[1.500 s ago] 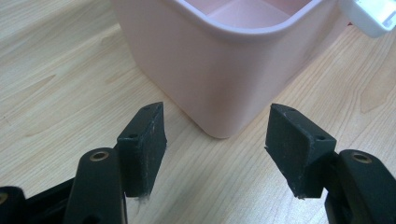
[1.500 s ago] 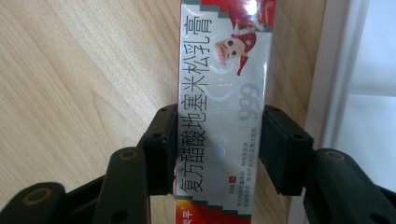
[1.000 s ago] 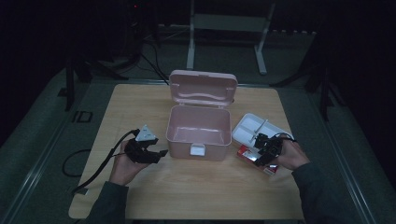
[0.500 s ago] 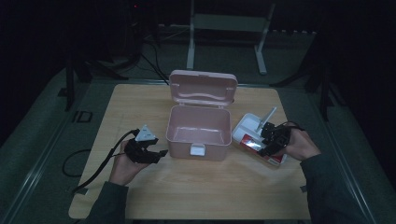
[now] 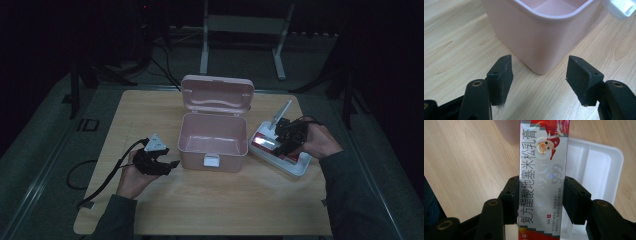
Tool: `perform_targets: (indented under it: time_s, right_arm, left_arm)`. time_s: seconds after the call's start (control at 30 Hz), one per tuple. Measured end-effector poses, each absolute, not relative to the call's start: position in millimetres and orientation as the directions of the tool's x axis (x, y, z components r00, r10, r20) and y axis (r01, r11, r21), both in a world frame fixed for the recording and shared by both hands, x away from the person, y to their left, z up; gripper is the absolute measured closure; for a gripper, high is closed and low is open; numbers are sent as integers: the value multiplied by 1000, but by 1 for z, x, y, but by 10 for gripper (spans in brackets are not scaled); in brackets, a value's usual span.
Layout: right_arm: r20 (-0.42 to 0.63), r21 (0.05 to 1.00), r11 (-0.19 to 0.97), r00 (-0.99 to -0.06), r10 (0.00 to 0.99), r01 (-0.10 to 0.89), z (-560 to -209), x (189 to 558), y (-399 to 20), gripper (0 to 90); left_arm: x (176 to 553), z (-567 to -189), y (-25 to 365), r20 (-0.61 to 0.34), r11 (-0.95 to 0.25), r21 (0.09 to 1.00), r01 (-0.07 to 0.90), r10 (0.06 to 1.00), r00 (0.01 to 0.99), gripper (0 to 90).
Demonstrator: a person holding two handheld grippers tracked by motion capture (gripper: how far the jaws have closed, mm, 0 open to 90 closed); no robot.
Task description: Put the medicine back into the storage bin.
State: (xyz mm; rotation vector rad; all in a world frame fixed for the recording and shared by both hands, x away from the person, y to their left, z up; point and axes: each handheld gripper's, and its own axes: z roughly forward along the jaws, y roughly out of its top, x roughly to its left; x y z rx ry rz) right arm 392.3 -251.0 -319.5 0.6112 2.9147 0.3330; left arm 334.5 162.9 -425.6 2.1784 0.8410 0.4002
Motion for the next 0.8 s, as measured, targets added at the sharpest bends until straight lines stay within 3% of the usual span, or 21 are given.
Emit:
perform_targets:
  time_s: [0.47,0.8]
  right_arm:
    - [-124,294,904,-925,359,312,-290,398,-225,514]
    - [-129,262,933,-949,288,248,-288,406,-192,514]
  left_arm:
    - [335,-427,162,15,-499,745,442,676,736,377]
    - [335,-426,162,14,-496,747,442,677,736,377]
